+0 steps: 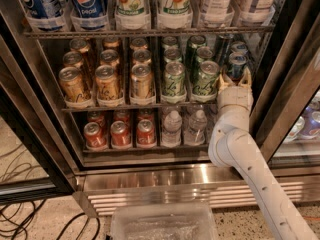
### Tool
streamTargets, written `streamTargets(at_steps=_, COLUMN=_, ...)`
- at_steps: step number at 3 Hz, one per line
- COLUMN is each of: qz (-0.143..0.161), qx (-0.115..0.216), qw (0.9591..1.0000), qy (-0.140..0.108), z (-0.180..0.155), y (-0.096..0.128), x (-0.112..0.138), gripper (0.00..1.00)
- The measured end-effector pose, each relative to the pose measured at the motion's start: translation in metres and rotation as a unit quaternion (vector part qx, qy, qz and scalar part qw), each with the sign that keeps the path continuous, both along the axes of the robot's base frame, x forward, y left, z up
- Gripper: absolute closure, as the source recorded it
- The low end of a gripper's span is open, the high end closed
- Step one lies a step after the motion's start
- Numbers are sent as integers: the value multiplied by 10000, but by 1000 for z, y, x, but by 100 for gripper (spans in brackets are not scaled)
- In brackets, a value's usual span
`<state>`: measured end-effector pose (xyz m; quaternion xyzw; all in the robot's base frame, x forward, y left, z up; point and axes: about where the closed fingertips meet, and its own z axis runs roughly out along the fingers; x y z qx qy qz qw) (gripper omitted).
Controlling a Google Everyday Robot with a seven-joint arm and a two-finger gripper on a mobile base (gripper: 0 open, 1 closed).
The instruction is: Pick redbull can from middle shelf of fridge
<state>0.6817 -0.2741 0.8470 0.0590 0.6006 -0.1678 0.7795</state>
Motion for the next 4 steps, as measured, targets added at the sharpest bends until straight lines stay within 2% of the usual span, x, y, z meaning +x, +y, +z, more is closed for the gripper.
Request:
streamTargets(at_steps=1, qz=135, qx=1, qw=9997, qy=-205, z=17, y=-6, x=-21, gripper=100)
streamTargets(at_steps=2, qz=254, qx=-11, qw=9984, qy=-502, z=42, y=-11, x=-54, gripper=100)
streamTargets(at_steps=3, qz=255, qx=-13, qw=9984, qy=-501, z=42, y=-7, x=-55, gripper=100)
streamTargets(at_steps=4, qz=681, qx=-522, qw=9950, qy=-509, z=72, y=15, x=-87, gripper=100)
